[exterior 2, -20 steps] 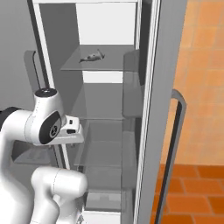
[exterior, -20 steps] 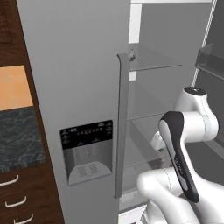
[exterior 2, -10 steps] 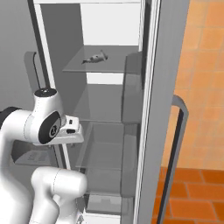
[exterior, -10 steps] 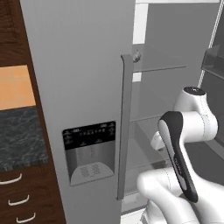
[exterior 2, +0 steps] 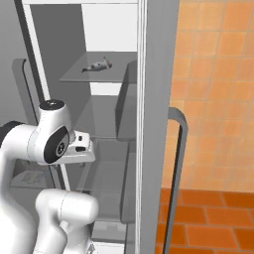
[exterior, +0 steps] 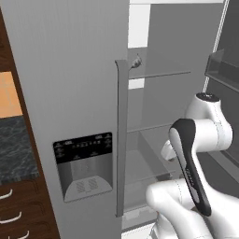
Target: Place one eggplant and one fish in each tupperware on the nearby counter, to pack two identical lunches.
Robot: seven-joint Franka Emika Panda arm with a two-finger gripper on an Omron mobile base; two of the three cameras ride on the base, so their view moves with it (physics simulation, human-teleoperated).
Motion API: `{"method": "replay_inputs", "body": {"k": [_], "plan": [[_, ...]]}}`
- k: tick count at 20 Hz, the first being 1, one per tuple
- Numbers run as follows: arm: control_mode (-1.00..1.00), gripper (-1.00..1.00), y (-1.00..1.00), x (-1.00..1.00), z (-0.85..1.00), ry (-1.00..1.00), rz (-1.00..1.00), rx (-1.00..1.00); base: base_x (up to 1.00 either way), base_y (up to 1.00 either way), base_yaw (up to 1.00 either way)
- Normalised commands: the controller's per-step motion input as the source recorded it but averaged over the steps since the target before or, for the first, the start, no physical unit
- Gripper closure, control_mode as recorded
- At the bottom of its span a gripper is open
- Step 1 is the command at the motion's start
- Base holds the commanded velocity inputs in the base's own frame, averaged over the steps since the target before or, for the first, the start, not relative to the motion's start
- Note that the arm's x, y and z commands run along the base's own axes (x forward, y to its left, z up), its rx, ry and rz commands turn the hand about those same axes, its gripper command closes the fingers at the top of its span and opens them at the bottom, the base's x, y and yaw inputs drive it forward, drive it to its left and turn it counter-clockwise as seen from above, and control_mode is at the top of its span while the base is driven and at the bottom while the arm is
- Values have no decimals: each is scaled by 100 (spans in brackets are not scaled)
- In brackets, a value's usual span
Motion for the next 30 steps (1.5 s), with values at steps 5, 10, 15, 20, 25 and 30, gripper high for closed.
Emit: {"method": "replay_inputs", "body": {"k": [5,10,15,20,25,30], "plan": [[100,-100,0,0,0,0,0,0,0,0,0],[-100,-100,2,0,12,-25,3,0,0,0,0],[-100,-100,11,19,42,-51,9,0,0,0,0],[-100,-100,0,55,92,-17,0,5,0,0,0],[-100,-100,0,55,90,0,-3,17,0,0,0],[-100,-100,0,41,70,1,-4,13,0,0,0]]}}
